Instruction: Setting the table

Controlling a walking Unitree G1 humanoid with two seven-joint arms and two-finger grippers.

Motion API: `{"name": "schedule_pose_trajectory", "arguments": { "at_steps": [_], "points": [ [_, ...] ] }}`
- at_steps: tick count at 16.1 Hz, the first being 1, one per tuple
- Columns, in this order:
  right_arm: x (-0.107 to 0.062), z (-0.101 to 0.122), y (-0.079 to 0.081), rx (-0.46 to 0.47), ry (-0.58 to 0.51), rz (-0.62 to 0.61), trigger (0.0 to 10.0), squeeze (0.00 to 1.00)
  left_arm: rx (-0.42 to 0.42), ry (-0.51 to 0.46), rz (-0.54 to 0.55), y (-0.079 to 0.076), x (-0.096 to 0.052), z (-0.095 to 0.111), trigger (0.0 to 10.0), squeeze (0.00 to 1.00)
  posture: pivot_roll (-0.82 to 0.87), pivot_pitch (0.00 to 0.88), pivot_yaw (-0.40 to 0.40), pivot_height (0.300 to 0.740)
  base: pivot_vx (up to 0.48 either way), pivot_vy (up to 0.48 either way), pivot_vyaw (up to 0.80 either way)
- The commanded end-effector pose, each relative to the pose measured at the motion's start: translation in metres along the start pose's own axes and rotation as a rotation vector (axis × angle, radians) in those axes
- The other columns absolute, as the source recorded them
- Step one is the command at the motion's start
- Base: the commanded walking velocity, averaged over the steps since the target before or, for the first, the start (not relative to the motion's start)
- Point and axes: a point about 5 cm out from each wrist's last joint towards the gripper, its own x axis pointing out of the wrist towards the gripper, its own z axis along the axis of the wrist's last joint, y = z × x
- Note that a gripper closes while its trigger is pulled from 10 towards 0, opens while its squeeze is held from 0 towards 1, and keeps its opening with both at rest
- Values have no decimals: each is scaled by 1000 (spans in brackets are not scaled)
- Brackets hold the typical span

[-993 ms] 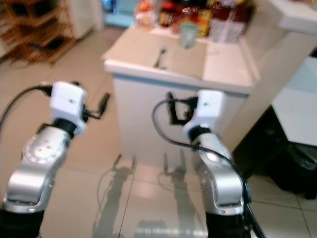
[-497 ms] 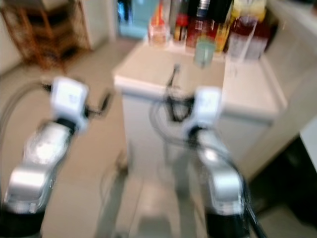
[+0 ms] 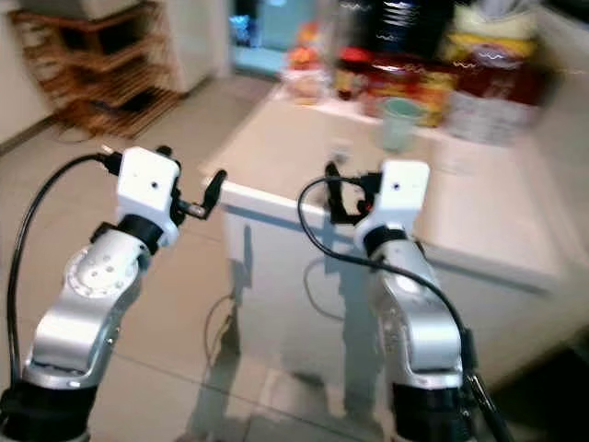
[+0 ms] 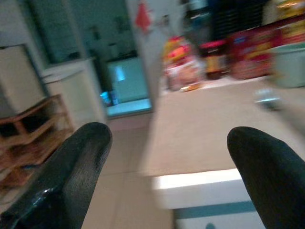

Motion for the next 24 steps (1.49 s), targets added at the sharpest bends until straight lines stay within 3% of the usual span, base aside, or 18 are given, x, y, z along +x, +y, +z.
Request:
{"name": "schedule_pose_trajectory", "arguments": {
  "at_steps": [1, 7, 19, 21, 22, 24],
  "points": [
    [1, 4, -2, -6, -15, -8, 10000, 0, 6, -6, -7, -1, 2, 1, 10000, 0, 82, 0, -59, 740, 480, 0, 0],
    [3, 6, -4, 2, -23, -18, 10000, 0, 16, -11, -12, -1, 3, 1, 10000, 0, 85, 0, -63, 740, 473, 0, -349],
    [1, 9, -9, -64, -41, -61, 10000, 0, 46, -23, -54, -7, 0, 0, 10000, 0, 87, 0, -64, 740, 0, 0, 0],
    [3, 3, -23, -107, -13, -174, 10000, 0, 44, -24, -61, -8, 0, 0, 10000, 0, 87, 0, -61, 740, 0, 0, 0],
    [7, 1, -29, -87, -24, -196, 10000, 1000, 35, -29, -85, -10, 0, 1, 10000, 0, 86, 0, -51, 740, 0, 0, 0],
    [22, -7, -37, -93, 7, -197, 10000, 1000, 29, -41, -134, -15, 2, 4, 10000, 0, 85, 0, -38, 740, 0, 0, 0]
  ]
}}
